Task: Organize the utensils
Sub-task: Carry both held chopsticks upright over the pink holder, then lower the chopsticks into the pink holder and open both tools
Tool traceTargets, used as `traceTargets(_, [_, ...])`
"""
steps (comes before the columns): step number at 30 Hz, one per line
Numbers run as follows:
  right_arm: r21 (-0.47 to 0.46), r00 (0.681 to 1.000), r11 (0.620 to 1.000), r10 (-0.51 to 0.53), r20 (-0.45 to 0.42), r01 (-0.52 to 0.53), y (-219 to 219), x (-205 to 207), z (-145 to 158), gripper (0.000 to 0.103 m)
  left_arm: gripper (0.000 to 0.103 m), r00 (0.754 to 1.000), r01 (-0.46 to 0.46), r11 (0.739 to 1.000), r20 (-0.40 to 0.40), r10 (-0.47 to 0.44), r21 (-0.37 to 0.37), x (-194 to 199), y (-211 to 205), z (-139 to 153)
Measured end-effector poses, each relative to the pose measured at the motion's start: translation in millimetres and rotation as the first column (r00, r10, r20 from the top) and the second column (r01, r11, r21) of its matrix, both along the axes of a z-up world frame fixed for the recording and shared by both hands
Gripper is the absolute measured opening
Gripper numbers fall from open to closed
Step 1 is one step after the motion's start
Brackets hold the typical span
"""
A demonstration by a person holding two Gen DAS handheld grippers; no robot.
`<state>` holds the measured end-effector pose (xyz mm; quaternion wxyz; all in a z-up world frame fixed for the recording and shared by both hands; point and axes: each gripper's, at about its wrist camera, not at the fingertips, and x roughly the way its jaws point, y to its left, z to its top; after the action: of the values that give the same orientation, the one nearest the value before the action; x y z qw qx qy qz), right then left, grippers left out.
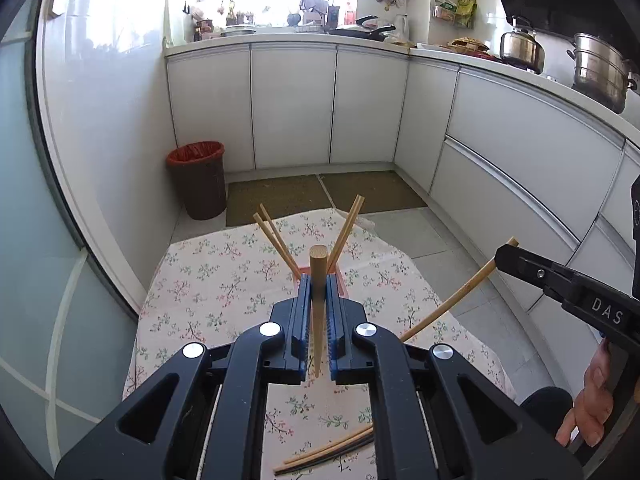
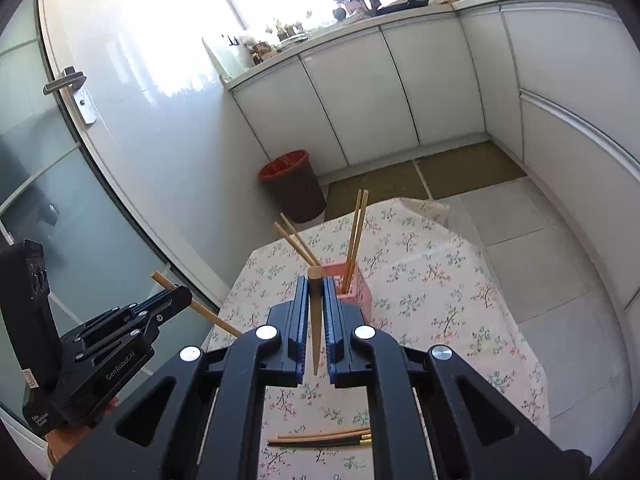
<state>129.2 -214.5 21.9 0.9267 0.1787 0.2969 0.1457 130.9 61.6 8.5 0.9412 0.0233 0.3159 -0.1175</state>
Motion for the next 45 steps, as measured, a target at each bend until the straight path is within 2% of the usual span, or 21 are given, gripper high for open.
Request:
traceTargets(8, [0.009,0.997,0.999,-0.042,0.064,0.042,-18.8,30.4,35.5,0.008,0.006,0.998,-0.002,1.000,0.069,0.003,-0.025,31.1,-15.6,34.6])
traceTargets(14, [0.004,0.995,0.998,-0.061,0.077,0.061,-20.9,56.0,48.2,0.008,0.006,0.997,-0.014,0.999,0.080,0.017,-0.033,58.4,-22.3,36.2])
traceTargets(19, [0.008,0.996,0.998,-0.068,0.053,0.068,-18.3,80.5,42.0,0.008,0.006,0.998,-0.037,0.999,0.053,0.038,-0.028,85.5,-23.8,19.7])
traceTargets(26, [-0.025,0.997,0.997,-0.072,0.021,0.073,-5.9,110.5,21.5,0.008,0.007,0.998,-0.054,0.996,-0.027,0.052,-0.065,121.6,-19.6,-31.2])
traceTargets(28, [-0.045,0.997,0.996,-0.075,0.022,0.076,-0.5,115.6,17.0,0.008,0.014,0.998,-0.055,0.993,-0.045,0.050,-0.101,123.4,-14.6,-40.0])
traceTargets(29, [-0.051,0.997,0.996,-0.075,0.022,0.076,0.9,117.7,14.9,0.008,0.025,0.998,-0.059,0.990,-0.040,0.054,-0.131,120.8,-10.2,-40.6])
traceTargets(30, [-0.058,0.997,0.996,-0.072,0.021,0.073,2.7,120.3,12.5,0.008,0.033,0.997,-0.072,0.985,-0.022,0.069,-0.154,116.7,-5.3,-38.4])
traceTargets(35, [-0.075,0.998,0.995,-0.065,0.008,0.065,11.6,129.9,1.4,0.008,0.055,0.988,-0.120,0.964,0.062,0.138,-0.236,100.7,16.9,-16.6])
traceTargets(37, [-0.080,0.998,0.995,-0.058,-0.003,0.058,16.9,135.1,-3.8,0.008,0.057,0.983,-0.142,0.956,0.077,0.167,-0.258,96.1,27.4,-14.0])
traceTargets(40, [-0.092,0.998,0.994,-0.053,-0.018,0.052,26.0,141.5,-13.3,0.008,0.057,0.980,-0.166,0.944,0.059,0.190,-0.285,95.7,40.8,-17.4])
traceTargets(45, [-0.114,0.998,0.992,-0.051,-0.040,0.046,37.9,146.7,-27.0,0.009,0.057,0.976,-0.199,0.941,0.029,0.215,-0.274,99.9,50.0,-28.6])
